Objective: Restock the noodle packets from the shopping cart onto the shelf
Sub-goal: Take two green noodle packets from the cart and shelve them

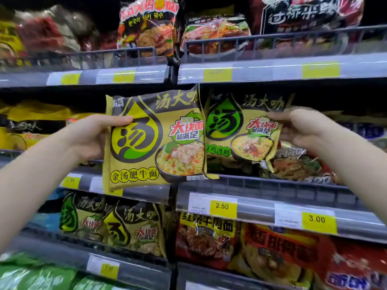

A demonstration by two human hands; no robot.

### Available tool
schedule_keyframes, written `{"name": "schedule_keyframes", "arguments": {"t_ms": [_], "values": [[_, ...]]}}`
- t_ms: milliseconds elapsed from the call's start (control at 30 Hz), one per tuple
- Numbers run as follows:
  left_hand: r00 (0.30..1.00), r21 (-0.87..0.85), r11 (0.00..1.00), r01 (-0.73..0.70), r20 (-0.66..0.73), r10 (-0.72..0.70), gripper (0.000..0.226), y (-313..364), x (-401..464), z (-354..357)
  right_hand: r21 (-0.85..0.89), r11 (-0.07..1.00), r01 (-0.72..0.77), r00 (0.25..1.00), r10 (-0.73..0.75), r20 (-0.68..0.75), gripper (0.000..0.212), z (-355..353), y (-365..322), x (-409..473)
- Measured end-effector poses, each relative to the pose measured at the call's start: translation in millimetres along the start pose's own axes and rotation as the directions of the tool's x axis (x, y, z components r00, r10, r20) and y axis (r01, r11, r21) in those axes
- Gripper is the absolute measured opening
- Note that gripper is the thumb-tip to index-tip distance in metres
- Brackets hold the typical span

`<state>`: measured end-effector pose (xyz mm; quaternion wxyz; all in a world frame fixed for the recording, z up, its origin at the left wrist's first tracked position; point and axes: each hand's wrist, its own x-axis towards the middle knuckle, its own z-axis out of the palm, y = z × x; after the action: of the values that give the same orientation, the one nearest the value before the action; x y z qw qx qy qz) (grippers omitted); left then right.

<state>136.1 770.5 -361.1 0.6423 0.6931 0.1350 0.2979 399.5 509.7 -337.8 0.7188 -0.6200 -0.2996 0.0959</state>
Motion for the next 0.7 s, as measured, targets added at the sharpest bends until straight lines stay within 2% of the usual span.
{"name": "schedule_keyframes", "arguments": {"t_ms": [67,133,400,500,533,600,633,667,700], "values": [[1.000,0.008,1.000,-0.004,-0.007,0.004,0.016,3,-5,-3,-0.015,1.000,-0.015,1.000,0.015,-0.008,0.010,8,8,12],[1.000,0.018,1.000,-0.005,-0.019,0.006,0.030,5,-9,-7,-0.041,0.999,-0.032,0.999,0.032,-0.010,0.011,17,14,19],[0.999,0.036,0.999,-0.009,-0.035,0.010,0.013,12,-22,-8,-0.167,0.982,-0.086,0.994,0.074,-0.077,0.015,40,38,28],[1.000,0.065,0.998,-0.017,-0.002,0.017,0.056,10,-25,-14,-0.140,0.986,-0.086,0.989,0.068,-0.131,0.017,45,43,28],[1.000,0.070,0.997,-0.016,0.000,0.016,0.062,9,-25,-16,-0.159,0.985,-0.070,0.987,0.045,-0.158,0.018,47,44,28],[1.000,0.071,0.997,-0.006,-0.003,0.007,0.051,8,-26,-17,-0.302,0.953,-0.022,0.970,-0.052,-0.236,0.013,50,44,23],[1.000,0.063,0.998,-0.005,-0.015,0.005,0.041,7,-27,-16,-0.395,0.919,0.000,0.953,-0.119,-0.278,0.018,51,43,21],[1.000,0.058,0.998,-0.011,-0.022,0.012,0.036,7,-28,-16,-0.494,0.869,0.017,0.936,-0.188,-0.298,0.032,52,43,20],[1.000,0.060,0.998,-0.018,-0.016,0.019,0.038,5,-28,-16,-0.601,0.799,0.032,0.926,-0.249,-0.282,0.037,54,42,18]]}}
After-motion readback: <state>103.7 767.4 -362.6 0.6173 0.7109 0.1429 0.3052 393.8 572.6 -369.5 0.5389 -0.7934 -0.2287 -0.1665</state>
